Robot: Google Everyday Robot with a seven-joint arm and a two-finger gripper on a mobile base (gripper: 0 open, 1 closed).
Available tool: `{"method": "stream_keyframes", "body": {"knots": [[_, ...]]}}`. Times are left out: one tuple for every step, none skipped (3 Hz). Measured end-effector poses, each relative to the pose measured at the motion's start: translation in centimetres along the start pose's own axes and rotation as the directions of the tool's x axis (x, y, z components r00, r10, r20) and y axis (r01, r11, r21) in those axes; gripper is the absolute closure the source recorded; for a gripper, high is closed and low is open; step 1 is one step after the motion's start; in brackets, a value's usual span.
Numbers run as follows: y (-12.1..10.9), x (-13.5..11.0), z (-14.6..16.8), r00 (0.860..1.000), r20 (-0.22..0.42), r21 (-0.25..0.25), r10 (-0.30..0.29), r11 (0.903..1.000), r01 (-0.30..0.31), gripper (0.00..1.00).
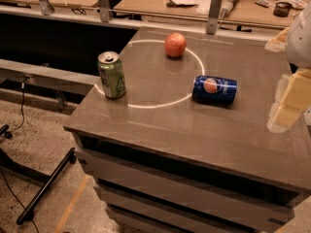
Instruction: Knock green can over
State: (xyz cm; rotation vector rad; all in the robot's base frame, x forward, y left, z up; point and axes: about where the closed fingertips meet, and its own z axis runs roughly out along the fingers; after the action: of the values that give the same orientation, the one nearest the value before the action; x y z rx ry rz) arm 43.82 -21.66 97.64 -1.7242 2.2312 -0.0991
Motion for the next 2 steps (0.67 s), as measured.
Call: {"method": "stream_keyframes", "body": {"knots": [[0.00,0.00,0.00,1.000,0.000,0.000,0.000,1.0000,0.000,0.00],[-0.08,-0.34,-0.27,1.000,0.018,0.012,0.001,0.9999,-0.002,0.00]]}}
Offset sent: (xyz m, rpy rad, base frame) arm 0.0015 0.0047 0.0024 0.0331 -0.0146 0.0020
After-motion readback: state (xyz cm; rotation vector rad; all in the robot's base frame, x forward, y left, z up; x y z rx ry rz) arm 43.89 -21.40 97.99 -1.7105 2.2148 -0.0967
